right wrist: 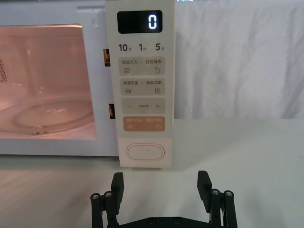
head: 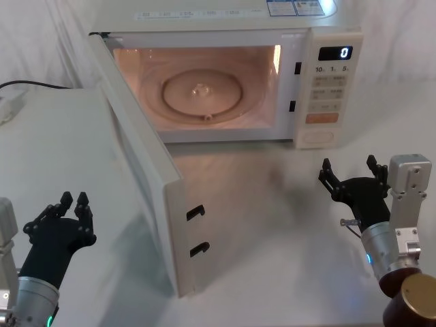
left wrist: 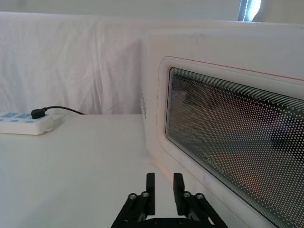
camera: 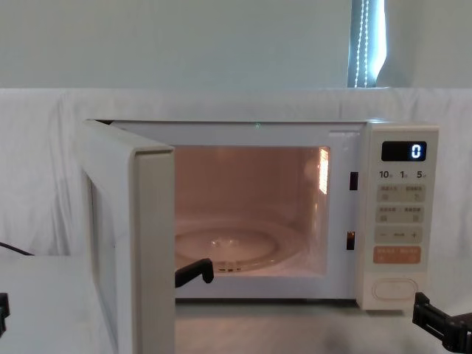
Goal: Press the button to open the microwave door with one hand; close the microwave door with the other hand.
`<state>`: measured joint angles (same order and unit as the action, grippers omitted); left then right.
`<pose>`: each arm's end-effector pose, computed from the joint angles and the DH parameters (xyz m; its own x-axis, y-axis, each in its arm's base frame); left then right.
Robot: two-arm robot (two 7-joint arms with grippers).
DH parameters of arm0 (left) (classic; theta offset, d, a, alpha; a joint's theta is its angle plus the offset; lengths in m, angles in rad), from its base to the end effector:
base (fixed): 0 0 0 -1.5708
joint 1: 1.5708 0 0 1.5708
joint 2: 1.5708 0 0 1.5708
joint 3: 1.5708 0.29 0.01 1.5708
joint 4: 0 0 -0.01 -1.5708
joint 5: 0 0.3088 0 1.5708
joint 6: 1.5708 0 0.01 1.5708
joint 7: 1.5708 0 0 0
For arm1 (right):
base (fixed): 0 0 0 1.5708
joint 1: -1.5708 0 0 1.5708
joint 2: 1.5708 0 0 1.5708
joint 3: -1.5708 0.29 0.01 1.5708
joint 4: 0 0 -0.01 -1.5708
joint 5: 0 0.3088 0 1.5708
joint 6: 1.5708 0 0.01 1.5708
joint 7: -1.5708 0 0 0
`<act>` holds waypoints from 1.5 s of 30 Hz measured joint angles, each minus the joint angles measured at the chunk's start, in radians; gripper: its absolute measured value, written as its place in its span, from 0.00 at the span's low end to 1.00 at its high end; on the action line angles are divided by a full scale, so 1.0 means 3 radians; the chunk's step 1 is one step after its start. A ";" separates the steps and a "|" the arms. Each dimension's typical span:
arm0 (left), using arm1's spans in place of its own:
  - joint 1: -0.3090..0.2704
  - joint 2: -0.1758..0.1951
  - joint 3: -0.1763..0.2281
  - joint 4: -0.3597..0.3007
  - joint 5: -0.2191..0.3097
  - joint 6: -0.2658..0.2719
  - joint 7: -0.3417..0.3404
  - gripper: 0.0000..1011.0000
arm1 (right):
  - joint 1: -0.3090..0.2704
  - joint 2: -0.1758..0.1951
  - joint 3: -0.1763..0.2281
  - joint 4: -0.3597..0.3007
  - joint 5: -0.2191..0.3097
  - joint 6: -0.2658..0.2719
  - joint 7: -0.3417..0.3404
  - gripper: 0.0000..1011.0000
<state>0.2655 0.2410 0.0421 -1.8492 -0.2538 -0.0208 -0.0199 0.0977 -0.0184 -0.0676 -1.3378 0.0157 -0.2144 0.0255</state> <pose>0.2529 0.0376 -0.2853 0.1245 0.9917 -0.0326 -0.9921 0.1240 -0.0176 0.3521 0.0283 -0.3380 0.0922 -0.9954 -0.0252 0.9927 0.0899 0.0806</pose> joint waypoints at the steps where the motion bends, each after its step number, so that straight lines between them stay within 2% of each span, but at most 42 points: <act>1: 0.0000 0.0000 0.0000 0.0000 0.0000 0.0000 0.0000 0.26 | 0.0000 0.0000 0.0000 0.0000 0.0000 0.0000 0.0000 0.99; 4: 0.0000 0.0000 0.0000 0.0000 0.0000 0.0000 0.0000 0.13 | 0.0000 0.0000 0.0000 0.0000 0.0000 0.0000 0.0000 0.99; 9: 0.0000 0.0000 0.0000 0.0000 0.0000 0.0000 0.0000 0.00 | 0.0000 0.0000 0.0000 0.0000 0.0000 0.0000 0.0000 0.99; 32: 0.0000 0.0000 0.0000 0.0000 0.0000 0.0000 0.0000 0.00 | 0.0000 0.0000 0.0000 0.0000 0.0000 0.0000 0.0000 0.99; 38: -0.0021 0.0006 0.0004 -0.0082 0.0136 0.0028 -0.0035 0.00 | 0.0000 0.0000 0.0000 0.0000 0.0000 0.0000 0.0000 0.99; 45: -0.0082 -0.0003 -0.0001 -0.0195 0.0201 0.0116 -0.0110 0.00 | 0.0000 0.0000 0.0000 0.0000 0.0000 0.0000 0.0000 0.99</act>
<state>0.2408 0.2402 0.0418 -1.9077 -0.1934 0.0139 -0.0529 0.0977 -0.0185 -0.0675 -1.3378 0.0157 -0.2144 0.0255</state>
